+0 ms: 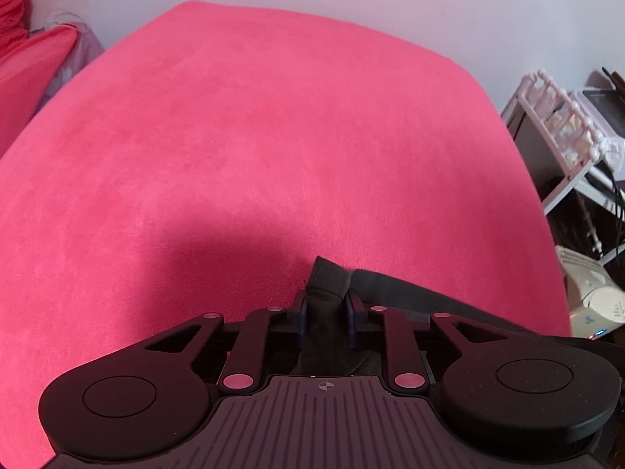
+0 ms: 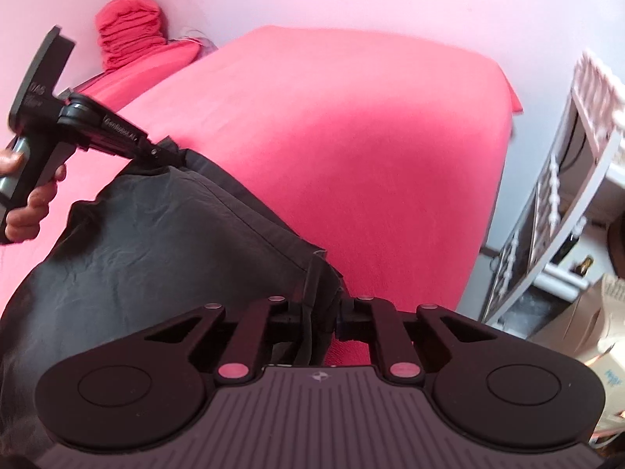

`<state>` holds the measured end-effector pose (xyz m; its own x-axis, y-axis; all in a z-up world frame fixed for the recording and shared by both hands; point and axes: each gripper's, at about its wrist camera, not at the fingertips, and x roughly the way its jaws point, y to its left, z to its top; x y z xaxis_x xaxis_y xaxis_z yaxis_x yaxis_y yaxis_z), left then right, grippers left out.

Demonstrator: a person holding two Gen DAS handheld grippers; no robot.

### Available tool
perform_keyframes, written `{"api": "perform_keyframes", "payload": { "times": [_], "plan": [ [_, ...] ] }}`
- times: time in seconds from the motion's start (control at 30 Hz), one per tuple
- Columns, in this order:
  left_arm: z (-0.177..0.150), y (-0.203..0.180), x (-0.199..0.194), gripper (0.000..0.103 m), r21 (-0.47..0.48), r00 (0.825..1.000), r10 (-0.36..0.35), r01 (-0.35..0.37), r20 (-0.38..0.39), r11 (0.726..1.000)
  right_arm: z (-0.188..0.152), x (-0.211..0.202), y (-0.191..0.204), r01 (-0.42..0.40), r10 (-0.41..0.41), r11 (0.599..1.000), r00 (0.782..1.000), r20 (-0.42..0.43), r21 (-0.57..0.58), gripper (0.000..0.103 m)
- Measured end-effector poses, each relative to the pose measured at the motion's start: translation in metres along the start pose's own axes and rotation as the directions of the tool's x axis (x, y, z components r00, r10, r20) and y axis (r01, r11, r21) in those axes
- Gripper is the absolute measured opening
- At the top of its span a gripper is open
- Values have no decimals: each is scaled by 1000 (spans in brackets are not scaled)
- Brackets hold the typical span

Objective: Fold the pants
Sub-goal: 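Grasp the folded edge with the right tool while the left tool grasps beside it, then lift the dark shorts with both tools, raising the folded edge off the bed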

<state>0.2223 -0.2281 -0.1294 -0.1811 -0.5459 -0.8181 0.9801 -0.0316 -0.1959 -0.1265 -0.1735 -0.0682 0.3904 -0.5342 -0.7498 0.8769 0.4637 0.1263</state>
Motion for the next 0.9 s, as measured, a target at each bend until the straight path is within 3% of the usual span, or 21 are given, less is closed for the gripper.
{"api": "perform_keyframes", "payload": {
  "times": [0.17,0.4,0.63,0.73,0.9],
  "plan": [
    [-3,-7,-14,76,27,1000,21,-22,17,999,3,-18,1,-32,32,999,999,34,-7,14],
    [-12,-4,-47,73,7,997,51,-51,57,999,2,-49,5,-154,155,988,986,68,-20,12],
    [-29,10,-80,73,-49,993,82,-78,86,996,-7,-81,31,-301,310,946,948,70,-119,12],
    [-34,5,-84,73,-46,990,112,-108,87,993,-12,-88,43,-314,329,936,941,77,-160,12],
    [-26,-1,-79,75,-24,990,103,-101,92,995,-9,-80,28,-274,284,955,955,82,-114,12]
  ]
}}
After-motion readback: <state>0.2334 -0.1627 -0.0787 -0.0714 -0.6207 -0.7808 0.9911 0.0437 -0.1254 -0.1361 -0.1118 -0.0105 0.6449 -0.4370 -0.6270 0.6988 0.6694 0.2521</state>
